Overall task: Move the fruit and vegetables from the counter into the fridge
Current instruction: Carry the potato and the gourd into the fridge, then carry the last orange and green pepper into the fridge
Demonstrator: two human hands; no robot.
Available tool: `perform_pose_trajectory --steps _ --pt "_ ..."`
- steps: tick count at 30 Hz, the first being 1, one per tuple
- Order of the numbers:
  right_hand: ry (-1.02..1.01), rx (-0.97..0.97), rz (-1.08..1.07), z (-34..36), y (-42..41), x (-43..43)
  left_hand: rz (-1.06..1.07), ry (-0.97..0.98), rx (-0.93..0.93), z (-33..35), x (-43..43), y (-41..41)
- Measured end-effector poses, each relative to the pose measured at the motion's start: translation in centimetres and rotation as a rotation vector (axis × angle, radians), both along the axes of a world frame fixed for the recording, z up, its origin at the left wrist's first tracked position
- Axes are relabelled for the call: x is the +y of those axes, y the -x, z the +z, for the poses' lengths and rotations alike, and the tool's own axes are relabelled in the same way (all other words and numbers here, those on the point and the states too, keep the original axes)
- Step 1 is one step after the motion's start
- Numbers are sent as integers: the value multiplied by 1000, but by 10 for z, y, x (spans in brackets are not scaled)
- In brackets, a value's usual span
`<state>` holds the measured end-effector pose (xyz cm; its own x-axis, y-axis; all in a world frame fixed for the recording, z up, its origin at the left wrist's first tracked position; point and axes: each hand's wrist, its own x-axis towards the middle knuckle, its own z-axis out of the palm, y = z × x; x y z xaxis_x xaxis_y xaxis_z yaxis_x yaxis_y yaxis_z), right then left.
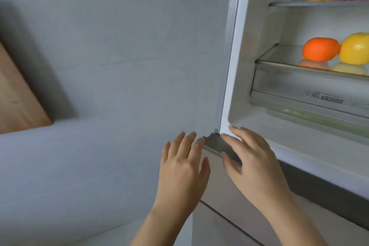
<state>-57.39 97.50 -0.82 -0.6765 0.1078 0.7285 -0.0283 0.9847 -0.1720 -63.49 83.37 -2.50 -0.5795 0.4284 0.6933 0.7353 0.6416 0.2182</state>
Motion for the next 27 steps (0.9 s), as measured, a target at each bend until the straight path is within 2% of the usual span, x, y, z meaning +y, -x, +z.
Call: perform_pose_trajectory --steps 9,15,27 --pt "-7 -14 329 1 20 -88 340 14 -33 5 -104 -26" --pt "5 15 540 10 7 -180 571 10 -35 12 -192 -74" --pt "55 -41 954 1 -126 -428 976 -26 -40 3 -423 -264"
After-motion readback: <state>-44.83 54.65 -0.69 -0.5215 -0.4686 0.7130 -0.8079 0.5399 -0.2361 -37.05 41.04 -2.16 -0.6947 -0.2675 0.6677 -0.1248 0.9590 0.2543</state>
